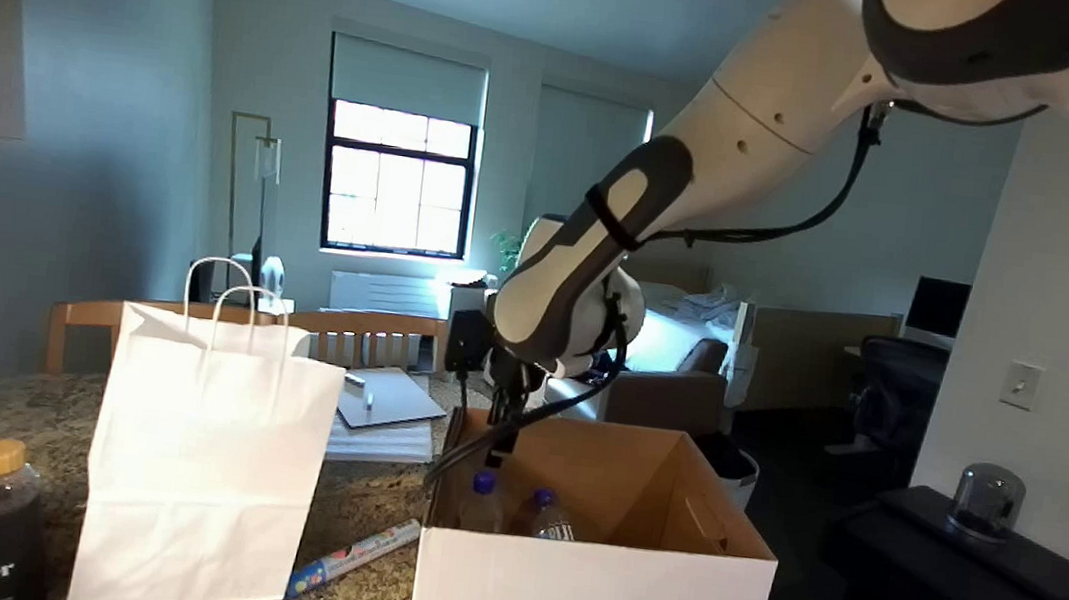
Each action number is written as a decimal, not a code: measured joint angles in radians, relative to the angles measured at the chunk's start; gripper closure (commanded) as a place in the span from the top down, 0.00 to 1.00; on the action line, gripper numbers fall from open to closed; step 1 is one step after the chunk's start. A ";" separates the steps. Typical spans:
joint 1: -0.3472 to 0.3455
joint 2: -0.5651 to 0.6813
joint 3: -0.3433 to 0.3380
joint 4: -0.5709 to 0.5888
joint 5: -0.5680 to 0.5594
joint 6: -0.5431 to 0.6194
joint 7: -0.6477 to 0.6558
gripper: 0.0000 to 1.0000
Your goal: Put two empty water bottles inside the white storage box
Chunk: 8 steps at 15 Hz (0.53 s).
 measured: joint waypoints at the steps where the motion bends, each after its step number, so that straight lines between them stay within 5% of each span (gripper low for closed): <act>1: -0.010 -0.025 0.010 -0.010 0.017 0.009 -0.023 1.00; 8: -0.128 -0.187 0.121 -0.101 0.296 0.011 -0.206 1.00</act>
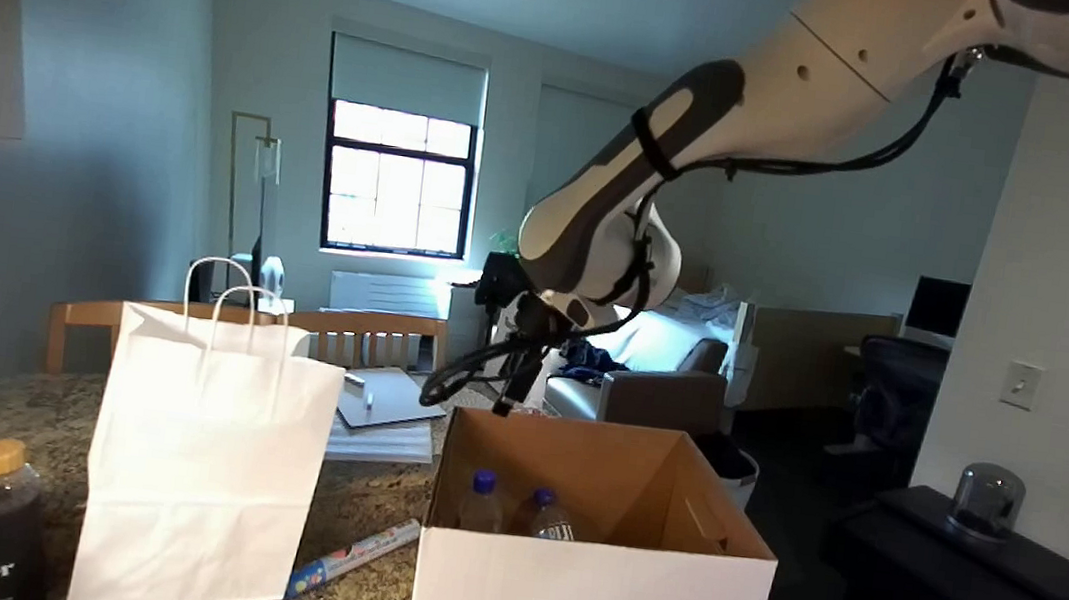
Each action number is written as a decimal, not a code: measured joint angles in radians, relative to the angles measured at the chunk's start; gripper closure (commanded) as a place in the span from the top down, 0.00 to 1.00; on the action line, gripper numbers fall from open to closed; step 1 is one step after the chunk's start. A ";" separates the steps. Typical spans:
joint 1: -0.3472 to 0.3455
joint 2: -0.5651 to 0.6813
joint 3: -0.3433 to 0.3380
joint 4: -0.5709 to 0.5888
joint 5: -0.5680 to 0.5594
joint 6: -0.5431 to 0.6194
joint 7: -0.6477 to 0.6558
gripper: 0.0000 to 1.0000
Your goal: Put two empty water bottles inside the white storage box
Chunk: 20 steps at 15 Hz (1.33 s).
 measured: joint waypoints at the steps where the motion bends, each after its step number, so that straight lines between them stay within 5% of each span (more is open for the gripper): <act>1: -0.058 -0.019 0.061 0.000 0.085 -0.055 -0.063 1.00; 3: -0.089 -0.057 0.071 -0.001 0.183 -0.177 -0.126 1.00; 7: -0.088 -0.115 -0.007 -0.002 0.113 -0.366 -0.061 1.00; 13: -0.068 -0.167 -0.040 -0.003 -0.231 -0.388 0.240 1.00; 20: -0.056 -0.172 -0.035 -0.003 -0.223 -0.404 0.245 1.00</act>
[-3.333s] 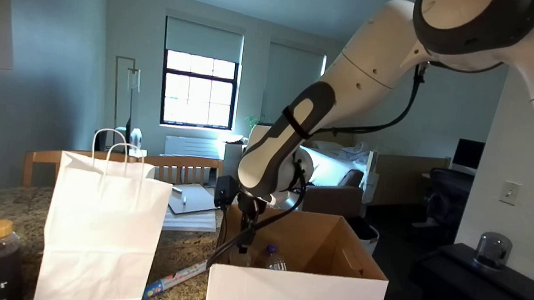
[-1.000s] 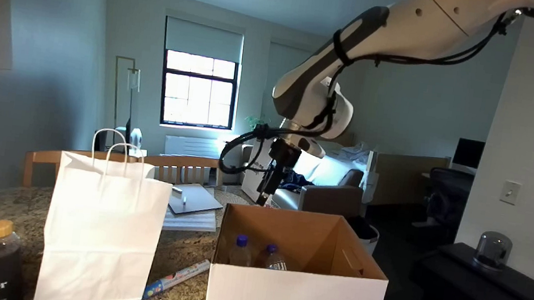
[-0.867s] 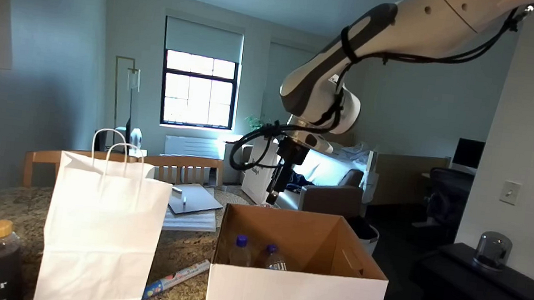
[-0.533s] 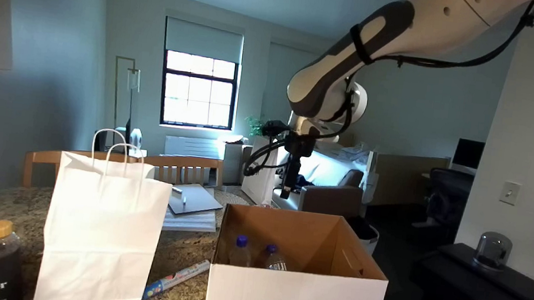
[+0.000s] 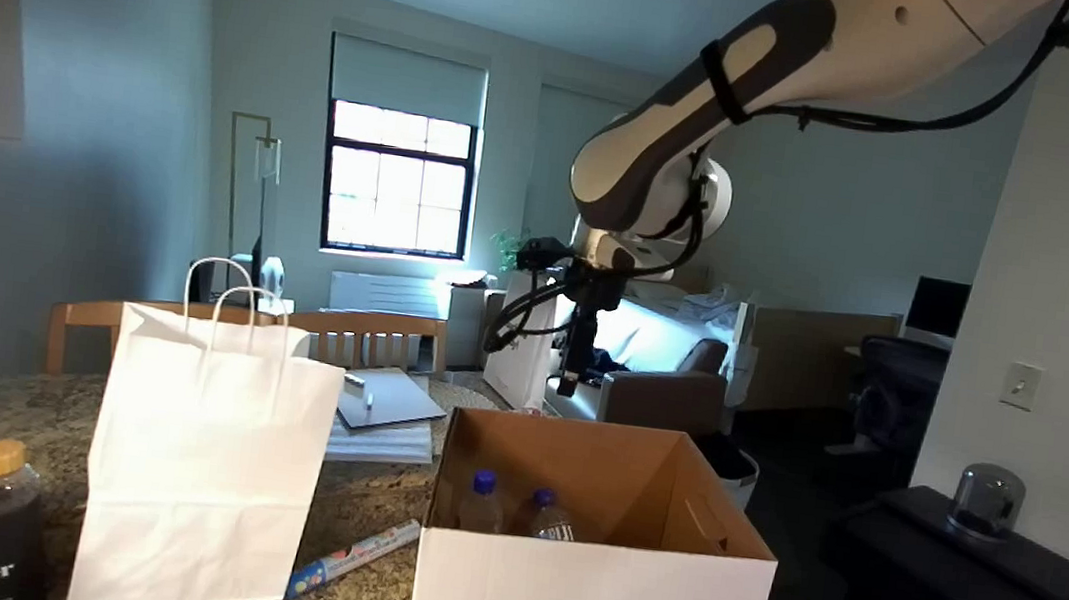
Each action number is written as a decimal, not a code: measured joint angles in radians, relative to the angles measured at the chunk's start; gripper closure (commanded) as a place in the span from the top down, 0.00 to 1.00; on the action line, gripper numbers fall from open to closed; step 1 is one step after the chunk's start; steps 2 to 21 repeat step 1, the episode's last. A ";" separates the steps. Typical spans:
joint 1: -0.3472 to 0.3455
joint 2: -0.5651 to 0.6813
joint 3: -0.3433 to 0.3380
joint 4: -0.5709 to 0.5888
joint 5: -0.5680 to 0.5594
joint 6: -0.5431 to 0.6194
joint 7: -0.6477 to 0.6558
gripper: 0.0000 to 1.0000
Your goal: Put two empty water bottles inside the white storage box
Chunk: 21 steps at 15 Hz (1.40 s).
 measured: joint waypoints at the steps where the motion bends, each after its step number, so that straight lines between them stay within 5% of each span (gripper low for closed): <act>1: 0.000 0.000 0.000 0.000 0.000 0.000 0.000 1.00; 21: 0.000 0.000 0.000 0.000 0.000 0.000 0.000 1.00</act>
